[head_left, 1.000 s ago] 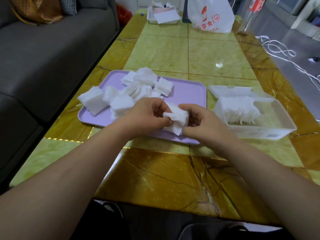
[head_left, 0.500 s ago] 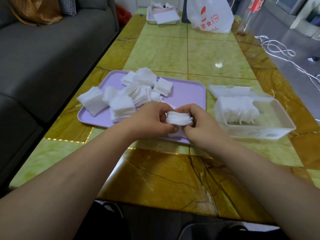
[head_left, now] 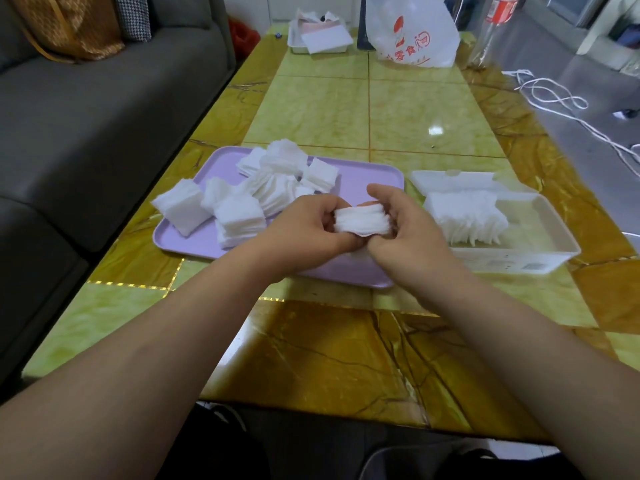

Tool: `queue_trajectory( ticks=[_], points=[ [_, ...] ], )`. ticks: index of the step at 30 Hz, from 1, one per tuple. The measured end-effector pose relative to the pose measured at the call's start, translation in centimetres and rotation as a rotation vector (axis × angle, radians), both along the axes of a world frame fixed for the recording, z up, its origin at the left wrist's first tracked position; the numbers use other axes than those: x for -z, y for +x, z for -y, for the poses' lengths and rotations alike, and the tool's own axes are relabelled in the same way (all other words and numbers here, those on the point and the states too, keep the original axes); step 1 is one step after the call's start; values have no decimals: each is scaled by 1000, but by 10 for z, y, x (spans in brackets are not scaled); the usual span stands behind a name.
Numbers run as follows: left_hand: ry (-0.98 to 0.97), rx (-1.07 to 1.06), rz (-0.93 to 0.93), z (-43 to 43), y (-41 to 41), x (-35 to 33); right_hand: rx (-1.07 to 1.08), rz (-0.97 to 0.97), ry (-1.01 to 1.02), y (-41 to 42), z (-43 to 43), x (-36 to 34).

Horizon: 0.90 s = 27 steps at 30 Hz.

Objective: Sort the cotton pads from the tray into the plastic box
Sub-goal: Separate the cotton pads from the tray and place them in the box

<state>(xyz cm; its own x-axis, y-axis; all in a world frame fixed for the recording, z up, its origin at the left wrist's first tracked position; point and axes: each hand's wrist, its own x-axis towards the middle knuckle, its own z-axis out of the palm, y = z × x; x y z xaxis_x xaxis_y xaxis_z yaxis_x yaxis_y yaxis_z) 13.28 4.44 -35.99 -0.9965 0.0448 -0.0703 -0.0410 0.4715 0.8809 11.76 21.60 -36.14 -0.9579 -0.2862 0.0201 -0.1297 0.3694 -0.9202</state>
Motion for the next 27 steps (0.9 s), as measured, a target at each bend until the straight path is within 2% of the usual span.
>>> queue_trajectory(
  ticks=[6,9,11,16,21,23,27],
  points=[
    [320,-28,40,-22,-3,-13,61,50,-103,-3,-31,-19],
    [380,-69,36,-42,-6,-19,101,40,-155,-3,-47,-25],
    [288,-87,-4,-63,-7,-23,186,-21,-159,-5,-63,-29],
    [-159,-55,-243,-109,-17,-15,472,-207,-93,-17,-106,-39],
    [-498,92,-369,-135,-28,-8,630,-303,207,-33,-149,-33],
    [-549,116,-392,-143,-31,-4,661,-282,335,-37,-161,-27],
    [-512,102,-437,-145,-33,1,631,-214,488,-44,-164,-15]
  ],
)
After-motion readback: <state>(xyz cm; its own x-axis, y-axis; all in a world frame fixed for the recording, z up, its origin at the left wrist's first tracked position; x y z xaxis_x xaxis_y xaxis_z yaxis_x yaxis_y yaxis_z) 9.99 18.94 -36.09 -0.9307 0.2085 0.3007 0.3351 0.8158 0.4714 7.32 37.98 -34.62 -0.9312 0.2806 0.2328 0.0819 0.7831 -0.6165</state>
